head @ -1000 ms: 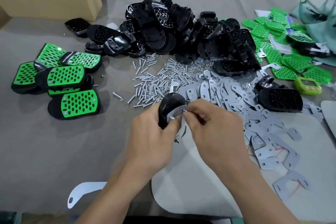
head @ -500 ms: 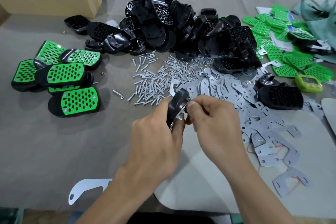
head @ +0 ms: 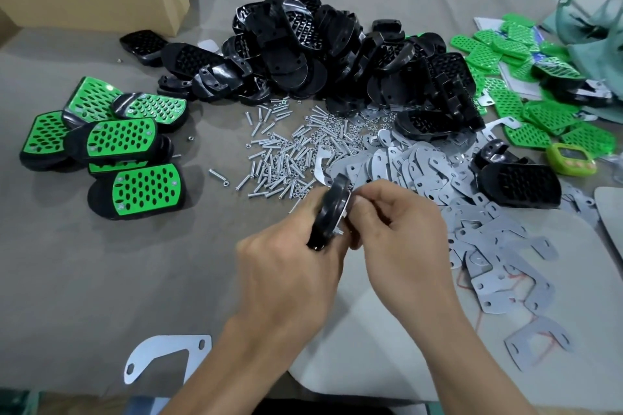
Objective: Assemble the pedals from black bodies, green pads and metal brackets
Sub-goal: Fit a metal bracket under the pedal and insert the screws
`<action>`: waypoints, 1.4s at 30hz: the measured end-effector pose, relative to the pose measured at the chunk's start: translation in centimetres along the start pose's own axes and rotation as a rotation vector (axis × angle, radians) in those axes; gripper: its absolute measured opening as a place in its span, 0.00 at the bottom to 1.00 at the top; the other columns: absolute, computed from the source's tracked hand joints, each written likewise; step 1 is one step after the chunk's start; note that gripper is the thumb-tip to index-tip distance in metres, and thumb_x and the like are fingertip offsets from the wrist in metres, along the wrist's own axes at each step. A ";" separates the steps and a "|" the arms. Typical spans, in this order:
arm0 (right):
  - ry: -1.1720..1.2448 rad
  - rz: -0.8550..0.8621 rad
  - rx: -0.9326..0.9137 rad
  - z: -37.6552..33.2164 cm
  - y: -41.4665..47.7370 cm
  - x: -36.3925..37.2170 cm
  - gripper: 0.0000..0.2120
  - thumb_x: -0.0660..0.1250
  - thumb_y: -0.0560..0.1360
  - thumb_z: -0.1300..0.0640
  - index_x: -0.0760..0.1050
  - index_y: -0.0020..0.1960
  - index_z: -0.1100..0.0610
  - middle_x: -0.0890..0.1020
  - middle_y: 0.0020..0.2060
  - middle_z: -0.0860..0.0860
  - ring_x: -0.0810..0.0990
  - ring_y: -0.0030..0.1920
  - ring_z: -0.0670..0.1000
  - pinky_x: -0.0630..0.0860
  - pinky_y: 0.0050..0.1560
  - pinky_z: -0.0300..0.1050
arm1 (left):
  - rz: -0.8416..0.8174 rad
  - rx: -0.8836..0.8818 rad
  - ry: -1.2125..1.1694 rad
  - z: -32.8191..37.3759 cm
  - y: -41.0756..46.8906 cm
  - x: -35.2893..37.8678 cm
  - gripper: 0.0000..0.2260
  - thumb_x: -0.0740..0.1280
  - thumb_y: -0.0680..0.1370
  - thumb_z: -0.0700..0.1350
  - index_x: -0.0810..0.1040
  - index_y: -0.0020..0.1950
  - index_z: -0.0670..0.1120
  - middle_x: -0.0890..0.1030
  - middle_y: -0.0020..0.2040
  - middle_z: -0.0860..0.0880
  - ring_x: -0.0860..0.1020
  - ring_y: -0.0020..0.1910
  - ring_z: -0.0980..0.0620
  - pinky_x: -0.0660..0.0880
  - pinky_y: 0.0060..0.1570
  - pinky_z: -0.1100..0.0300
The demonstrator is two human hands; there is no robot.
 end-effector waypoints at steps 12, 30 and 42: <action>0.080 -0.050 0.009 0.2 0.4 0.1 0.10 0.63 0.72 0.53 0.76 0.35 0.55 0.77 0.26 0.51 0.74 0.31 0.55 0.70 0.35 0.51 | -0.005 0.086 0.073 0.4 0.3 -0.2 0.10 0.76 0.71 0.48 0.86 0.51 0.51 0.65 0.29 0.59 0.71 0.36 0.53 0.69 0.32 0.63; 0.489 -0.109 0.285 1.6 0.6 1.4 0.12 0.66 0.76 0.69 0.81 0.36 0.60 0.74 0.27 0.51 0.67 0.27 0.48 0.65 0.31 0.37 | -0.017 0.168 0.153 -1.0 0.1 0.5 0.14 0.79 0.68 0.45 0.87 0.53 0.46 0.78 0.30 0.53 0.73 0.40 0.51 0.64 0.35 0.65; 0.630 -0.182 0.494 2.2 1.4 1.2 0.09 0.65 0.73 0.71 0.81 0.38 0.64 0.70 0.25 0.53 0.64 0.26 0.48 0.56 0.29 0.40 | -0.029 0.254 0.149 -1.4 0.8 0.5 0.14 0.66 0.71 0.46 0.86 0.52 0.46 0.60 0.34 0.57 0.64 0.37 0.53 0.58 0.36 0.67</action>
Point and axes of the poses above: each hand's wrist, its own y-axis towards the middle knuckle, its own x-axis out of the palm, z = x × y, the point moved 2 cm from there along y, towards the middle knuckle
